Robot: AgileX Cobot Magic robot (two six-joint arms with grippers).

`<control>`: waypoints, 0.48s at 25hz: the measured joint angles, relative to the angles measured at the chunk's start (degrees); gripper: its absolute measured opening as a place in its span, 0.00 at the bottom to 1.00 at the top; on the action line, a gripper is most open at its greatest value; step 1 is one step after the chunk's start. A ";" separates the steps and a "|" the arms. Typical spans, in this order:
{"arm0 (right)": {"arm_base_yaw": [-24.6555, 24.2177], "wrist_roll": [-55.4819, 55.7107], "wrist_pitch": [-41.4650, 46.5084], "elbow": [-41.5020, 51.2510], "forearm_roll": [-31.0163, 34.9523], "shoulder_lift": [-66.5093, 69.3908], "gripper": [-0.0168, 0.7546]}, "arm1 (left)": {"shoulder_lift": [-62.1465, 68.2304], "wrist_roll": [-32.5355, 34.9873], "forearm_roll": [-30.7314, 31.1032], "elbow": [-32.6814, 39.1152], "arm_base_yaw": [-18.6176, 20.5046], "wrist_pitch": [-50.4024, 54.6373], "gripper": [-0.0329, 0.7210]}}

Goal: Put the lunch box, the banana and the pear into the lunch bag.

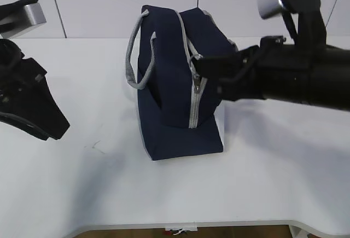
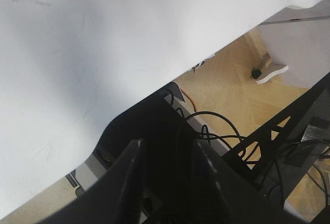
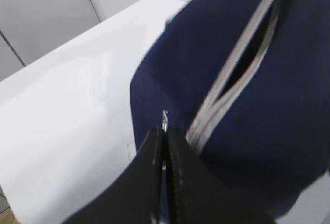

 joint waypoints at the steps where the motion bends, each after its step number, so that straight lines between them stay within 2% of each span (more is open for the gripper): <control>1: 0.00 3.13 0.77 -1.92 -2.90 0.00 0.04 | 0.00 0.00 0.00 0.00 0.00 0.00 0.35; 5: 0.00 13.25 4.33 -8.65 -12.74 0.00 0.04 | 0.00 0.60 0.00 0.00 0.00 0.00 0.35; 12: 0.00 29.55 5.10 -17.94 -24.09 4.36 0.04 | 0.00 3.13 -0.11 0.00 0.00 -5.73 0.35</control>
